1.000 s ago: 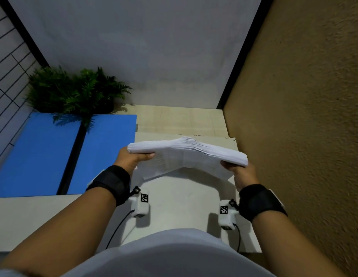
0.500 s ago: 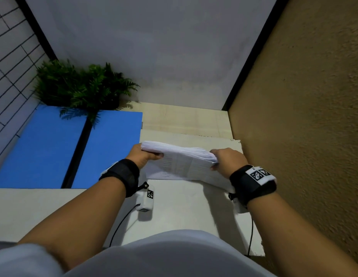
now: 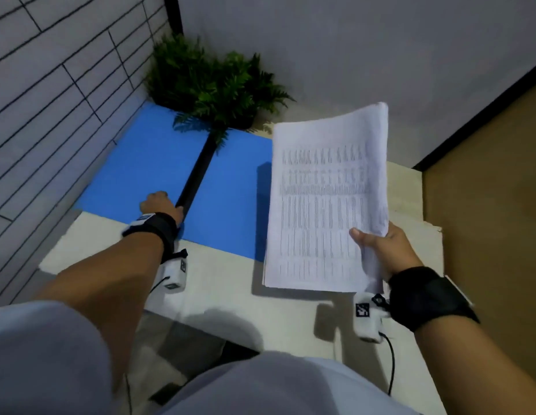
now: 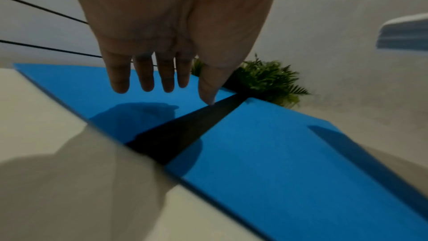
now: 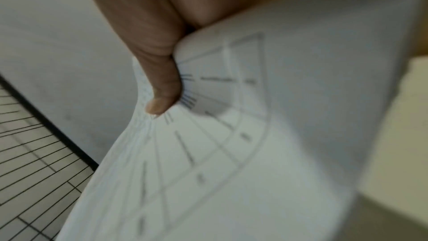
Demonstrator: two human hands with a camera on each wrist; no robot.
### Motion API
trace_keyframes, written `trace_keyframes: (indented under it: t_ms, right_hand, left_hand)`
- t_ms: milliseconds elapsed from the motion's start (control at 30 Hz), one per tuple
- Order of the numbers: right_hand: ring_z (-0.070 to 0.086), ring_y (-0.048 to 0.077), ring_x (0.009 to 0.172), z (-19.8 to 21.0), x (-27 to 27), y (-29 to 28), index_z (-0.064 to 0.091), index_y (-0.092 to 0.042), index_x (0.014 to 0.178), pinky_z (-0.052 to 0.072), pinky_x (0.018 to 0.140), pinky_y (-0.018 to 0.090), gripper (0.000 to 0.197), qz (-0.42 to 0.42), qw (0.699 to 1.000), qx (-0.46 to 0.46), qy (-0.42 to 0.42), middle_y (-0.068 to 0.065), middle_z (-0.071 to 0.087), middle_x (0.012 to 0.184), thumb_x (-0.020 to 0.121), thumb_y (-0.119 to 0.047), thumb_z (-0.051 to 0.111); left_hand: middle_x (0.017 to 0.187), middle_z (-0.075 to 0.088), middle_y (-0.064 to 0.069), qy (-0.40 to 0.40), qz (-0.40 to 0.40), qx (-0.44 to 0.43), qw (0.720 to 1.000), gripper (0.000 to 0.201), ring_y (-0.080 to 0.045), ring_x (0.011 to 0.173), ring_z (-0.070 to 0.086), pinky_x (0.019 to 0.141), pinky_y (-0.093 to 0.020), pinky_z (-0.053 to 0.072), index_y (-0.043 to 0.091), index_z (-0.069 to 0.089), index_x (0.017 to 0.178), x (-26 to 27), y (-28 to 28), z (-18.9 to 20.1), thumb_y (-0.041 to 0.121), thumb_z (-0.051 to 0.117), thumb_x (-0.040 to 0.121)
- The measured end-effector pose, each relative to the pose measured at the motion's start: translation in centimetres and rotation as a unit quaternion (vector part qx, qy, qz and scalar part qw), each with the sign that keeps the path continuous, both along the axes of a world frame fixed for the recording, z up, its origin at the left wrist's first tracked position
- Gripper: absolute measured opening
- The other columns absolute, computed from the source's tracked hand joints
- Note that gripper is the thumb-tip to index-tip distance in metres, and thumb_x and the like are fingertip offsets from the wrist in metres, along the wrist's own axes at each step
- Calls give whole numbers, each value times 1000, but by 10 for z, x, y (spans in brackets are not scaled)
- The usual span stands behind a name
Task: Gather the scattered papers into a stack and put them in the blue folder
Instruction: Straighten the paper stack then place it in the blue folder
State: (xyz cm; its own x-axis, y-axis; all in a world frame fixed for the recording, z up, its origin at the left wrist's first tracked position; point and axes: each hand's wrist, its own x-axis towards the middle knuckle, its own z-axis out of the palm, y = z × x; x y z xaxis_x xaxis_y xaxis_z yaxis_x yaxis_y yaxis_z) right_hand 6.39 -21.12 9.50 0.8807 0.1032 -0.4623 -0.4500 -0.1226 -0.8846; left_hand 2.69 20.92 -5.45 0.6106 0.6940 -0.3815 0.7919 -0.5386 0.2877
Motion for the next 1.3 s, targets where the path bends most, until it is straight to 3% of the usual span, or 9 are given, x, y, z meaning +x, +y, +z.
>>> trace_keyframes:
  t_ms: [100, 233, 367, 533, 633, 867, 1067, 1167, 1300]
  right_hand:
    - [67, 25, 106, -19, 0, 25, 55, 2, 128, 58, 80, 28, 38, -16, 998, 60, 25, 13, 67, 120, 90, 7, 56]
    - [66, 26, 112, -40, 3, 43, 54, -2, 132, 56, 88, 32, 42, -6, 997, 63, 39, 10, 66, 124, 91, 2, 59]
    - [65, 24, 114, -61, 2, 54, 51, -4, 135, 58, 85, 30, 44, -8, 995, 69, 68, 10, 64, 128, 91, 0, 58]
    - [65, 28, 111, -91, -11, 67, 52, -6, 135, 56, 88, 43, 44, 4, 989, 49, 138, 12, 64, 128, 92, -6, 59]
    - [67, 23, 100, -104, -16, 80, 54, -8, 132, 60, 70, 33, 43, 29, 986, -3, 166, 9, 66, 122, 91, -15, 64]
    - [64, 32, 108, -131, -21, 89, 59, -5, 123, 50, 96, 46, 51, 40, 978, -127, 158, 9, 66, 123, 76, -7, 79]
    - [57, 29, 117, -128, -20, 89, 49, -4, 131, 45, 101, 39, 62, 77, 967, -213, 115, 7, 59, 129, 77, -10, 79]
    - [55, 28, 115, -129, -22, 90, 40, -3, 133, 45, 93, 37, 67, 57, 965, -236, 100, 8, 55, 129, 78, -10, 78]
    - [54, 28, 104, -131, -31, 89, 32, -8, 132, 47, 86, 38, 69, 30, 973, -213, 79, 8, 53, 126, 80, -20, 77]
  left_hand:
    - [150, 40, -15, 72, -108, 25, 991, 46, -36, 137, 38, 112, -44, 33, 9, 57, 131, -15, 8, -9, 38, 57, 95]
    - [159, 33, 3, 17, -190, -25, 981, 7, -30, 145, 24, 112, -58, 27, 19, 59, 86, -44, -17, -8, 23, 62, 92]
    - [159, 31, 11, 16, -269, -71, 961, 23, -25, 150, 17, 111, -70, 15, 24, 50, 68, -82, -63, -7, 25, 65, 84]
    - [158, 32, 17, 22, -305, -77, 949, 27, -22, 149, 17, 112, -66, 13, 29, 45, 61, -119, -89, -13, 29, 62, 81]
    - [155, 38, 13, -18, -278, -75, 958, 7, -22, 144, 26, 108, -54, 23, 33, 60, 81, -123, -79, -10, 39, 62, 85]
    - [148, 42, -13, -23, 18, 16, 999, 57, -41, 136, 36, 105, -53, 36, 17, 50, 136, -131, 0, -9, 37, 65, 85]
    - [137, 55, -25, -51, 123, -109, 985, 60, -43, 123, 53, 99, -46, 44, 0, 43, 140, -121, 26, 21, 23, 67, 90]
    - [117, 67, -21, -134, 72, -109, 982, 30, -39, 107, 64, 83, -37, 45, -1, 61, 117, -111, 26, 64, 7, 66, 88]
    - [89, 66, -1, -215, -57, -175, 959, 20, -23, 82, 64, 73, -31, 48, 20, 64, 108, -111, -8, 139, 13, 67, 90]
